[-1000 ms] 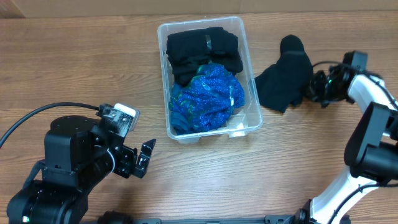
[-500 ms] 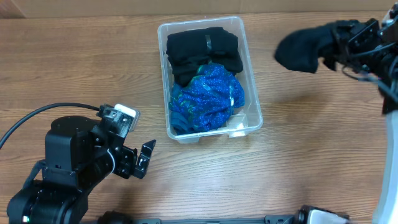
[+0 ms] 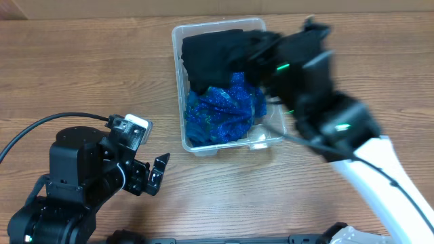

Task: Pack container
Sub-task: 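Lower the black garment into the bin with the right gripper and release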

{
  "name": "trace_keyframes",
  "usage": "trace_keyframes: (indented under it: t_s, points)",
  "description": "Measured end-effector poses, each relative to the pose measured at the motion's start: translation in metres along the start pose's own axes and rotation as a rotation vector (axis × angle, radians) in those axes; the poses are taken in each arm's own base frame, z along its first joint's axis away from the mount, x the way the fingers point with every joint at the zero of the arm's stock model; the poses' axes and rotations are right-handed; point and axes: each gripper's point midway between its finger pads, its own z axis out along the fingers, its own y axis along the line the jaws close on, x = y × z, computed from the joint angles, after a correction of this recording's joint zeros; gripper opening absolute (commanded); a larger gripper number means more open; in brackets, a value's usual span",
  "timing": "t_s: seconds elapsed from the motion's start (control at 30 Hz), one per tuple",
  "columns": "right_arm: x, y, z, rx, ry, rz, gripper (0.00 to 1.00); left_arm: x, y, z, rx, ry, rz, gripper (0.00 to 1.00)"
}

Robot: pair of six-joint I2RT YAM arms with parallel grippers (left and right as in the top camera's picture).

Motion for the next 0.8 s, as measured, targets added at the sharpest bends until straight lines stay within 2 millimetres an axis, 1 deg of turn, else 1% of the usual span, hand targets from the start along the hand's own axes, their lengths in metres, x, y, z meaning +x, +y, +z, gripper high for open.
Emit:
trace_keyframes:
  t_s: [0.03, 0.07, 0.13, 0.23, 0.3, 0.33, 0.47, 0.57, 0.67, 0.7, 0.77, 0.8]
  points:
    - [0.015, -0.005, 0.008, 0.027, -0.020, 0.013, 0.04, 0.000, 0.000, 0.000, 0.000, 0.000, 0.000, 1.00]
    - [0.023, -0.011, 0.016, 0.052, -0.038, 0.020, 0.04, 0.000, 0.000, 0.000, 0.000, 0.000, 0.000, 1.00]
    - [0.033, -0.027, 0.035, 0.107, -0.079, 0.024, 0.04, 0.000, 0.000, 0.000, 0.000, 0.000, 0.000, 1.00]
    - [0.039, -0.051, 0.059, 0.184, -0.130, 0.014, 0.04, 0.000, 0.000, 0.000, 0.000, 0.000, 0.000, 1.00]
    - [0.037, -0.063, 0.066, 0.222, -0.163, 0.006, 0.04, 0.000, 0.000, 0.000, 0.000, 0.000, 0.000, 1.00]
    - [0.033, -0.065, 0.066, 0.230, -0.189, 0.007, 0.04, 0.000, 0.000, 0.000, 0.000, 0.000, 0.000, 1.00]
    - [0.012, -0.059, 0.057, 0.210, -0.305, 0.019, 0.04, 0.000, 0.000, 0.000, 0.000, 0.000, 0.000, 1.00]
    - [0.006, -0.058, 0.051, 0.211, -0.331, 0.020, 0.04, 0.000, 0.000, 0.000, 0.000, 0.000, 0.000, 1.00]
    - [0.007, -0.075, 0.045, 0.282, -0.321, 0.006, 0.04, 0.000, 0.000, 0.000, 0.000, 0.000, 0.000, 1.00]
    - [0.010, -0.086, 0.042, 0.325, -0.313, 0.009, 0.04, 0.000, 0.000, 0.000, 0.000, 0.000, 0.000, 1.00]
    - [0.016, -0.101, 0.038, 0.384, -0.292, 0.023, 0.04, 0.000, 0.000, 0.000, 0.000, 0.000, 0.000, 1.00]
    - [0.022, -0.107, 0.039, 0.404, -0.271, 0.036, 0.04, 0.000, 0.000, 0.000, 0.000, 0.000, 0.000, 1.00]
